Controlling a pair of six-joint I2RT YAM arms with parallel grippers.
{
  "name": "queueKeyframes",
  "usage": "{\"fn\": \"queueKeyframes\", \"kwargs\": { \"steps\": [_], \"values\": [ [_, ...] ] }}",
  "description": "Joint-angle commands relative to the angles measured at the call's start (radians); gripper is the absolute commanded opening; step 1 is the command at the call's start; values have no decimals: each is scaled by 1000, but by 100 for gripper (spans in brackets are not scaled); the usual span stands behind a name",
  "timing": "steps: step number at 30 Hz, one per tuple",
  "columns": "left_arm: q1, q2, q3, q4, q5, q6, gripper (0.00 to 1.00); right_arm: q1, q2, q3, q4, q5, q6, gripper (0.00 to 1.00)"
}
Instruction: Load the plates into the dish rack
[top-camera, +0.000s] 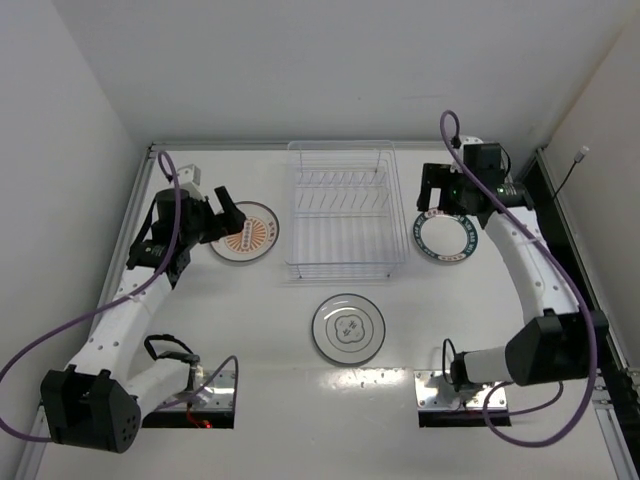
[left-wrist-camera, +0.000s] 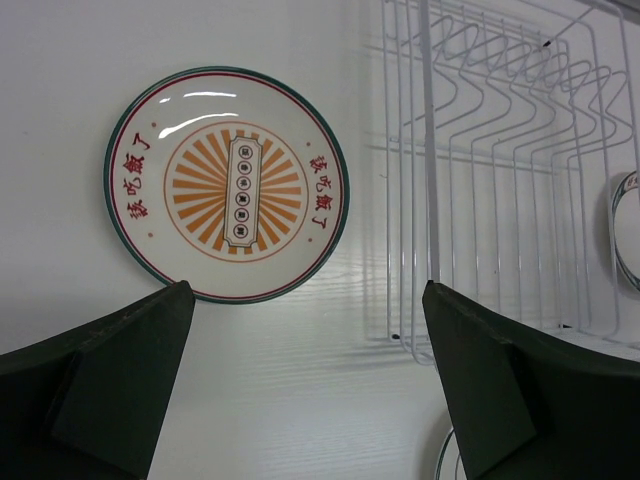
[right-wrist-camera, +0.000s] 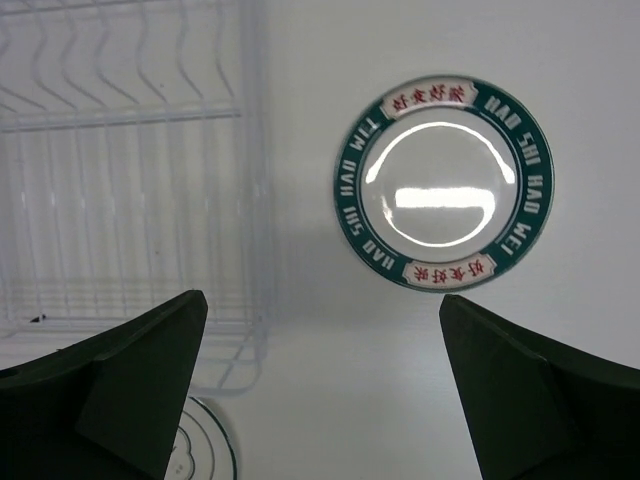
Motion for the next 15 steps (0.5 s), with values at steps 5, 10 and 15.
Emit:
{"fn": "queueKeyframes", "kwargs": {
  "steps": [5, 10, 15],
  "values": [
    [35, -6, 31, -25, 30, 8, 100, -249, 84, 12, -63, -112, 63, 100],
    [65, 71, 53, -49, 87, 43, 100, -544, 203, -89, -25, -466, 76, 73],
    [76, 71, 19, 8, 134, 43, 100, -709, 332, -134, 9, -614, 76, 81]
  ]
}}
